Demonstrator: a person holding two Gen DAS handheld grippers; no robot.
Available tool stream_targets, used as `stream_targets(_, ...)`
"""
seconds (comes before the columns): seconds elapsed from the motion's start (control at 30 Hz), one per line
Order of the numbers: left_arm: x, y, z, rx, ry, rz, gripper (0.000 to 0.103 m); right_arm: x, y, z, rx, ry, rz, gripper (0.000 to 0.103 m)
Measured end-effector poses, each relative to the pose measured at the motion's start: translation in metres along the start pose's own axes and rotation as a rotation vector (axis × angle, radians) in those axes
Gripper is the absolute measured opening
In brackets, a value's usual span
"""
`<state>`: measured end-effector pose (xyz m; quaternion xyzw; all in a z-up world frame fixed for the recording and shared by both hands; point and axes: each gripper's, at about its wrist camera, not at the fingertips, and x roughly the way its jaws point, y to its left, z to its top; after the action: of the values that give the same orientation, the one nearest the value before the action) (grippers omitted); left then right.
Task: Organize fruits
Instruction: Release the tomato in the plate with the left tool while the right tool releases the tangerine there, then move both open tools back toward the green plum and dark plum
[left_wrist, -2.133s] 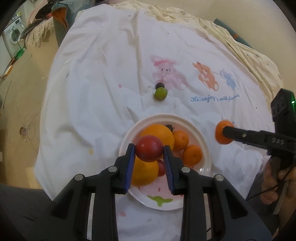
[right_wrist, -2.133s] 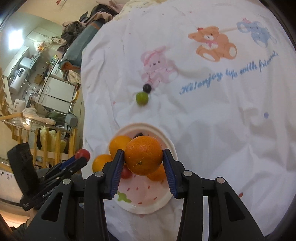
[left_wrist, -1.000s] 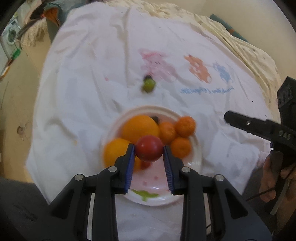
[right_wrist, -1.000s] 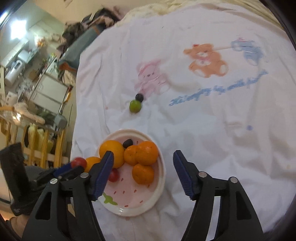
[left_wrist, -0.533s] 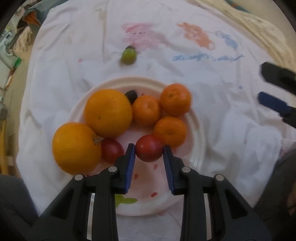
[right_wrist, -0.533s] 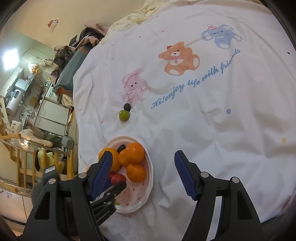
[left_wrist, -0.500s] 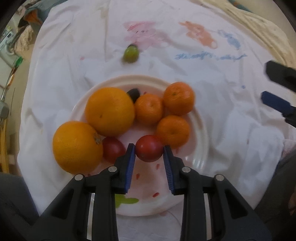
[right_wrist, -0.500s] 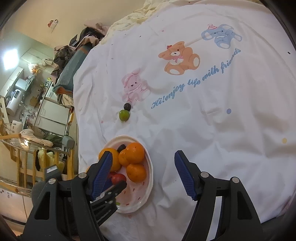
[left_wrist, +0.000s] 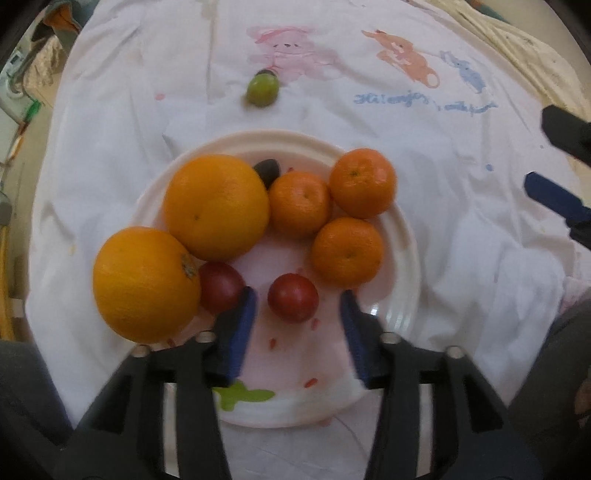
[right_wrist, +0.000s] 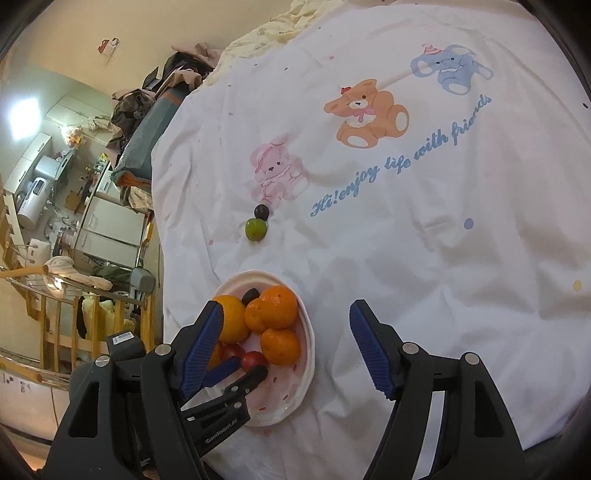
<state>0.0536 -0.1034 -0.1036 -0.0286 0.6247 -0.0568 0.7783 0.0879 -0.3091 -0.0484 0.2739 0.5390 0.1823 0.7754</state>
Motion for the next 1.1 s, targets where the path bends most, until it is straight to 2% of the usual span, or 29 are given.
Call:
stream_targets(0.1, -0.007, -0.005, -0.001, 0.019, -0.015, 0.027, 0.064, 0.0, 0.0, -0.001, -0.001, -0.002, -0.008, 0.075)
stream_targets(0.17, -0.015, -0.007, -0.001, 0.034, -0.035, 0.038, 0.068, 0.0, 0.0, -0.001, -0.007, -0.004, -0.021, 0.075)
stream_targets(0.37, -0.038, 0.003, 0.01, 0.042, -0.077, 0.039, 0.068, -0.005, 0.008, -0.002, -0.07, -0.04, -0.092, 0.075)
stream_targets(0.63, -0.073, 0.041, 0.033, 0.02, -0.155, 0.079, 0.068, -0.009, 0.018, -0.004, -0.126, -0.061, -0.136, 0.075)
stream_targets(0.87, -0.086, 0.063, 0.051, 0.028, -0.196, 0.104, 0.068, -0.008, 0.034, 0.003, -0.154, -0.061, -0.14, 0.076)
stream_targets(1.1, -0.083, 0.082, 0.079, -0.015, -0.216, 0.094, 0.068, 0.007, 0.048, 0.027, -0.159, -0.023, -0.128, 0.077)
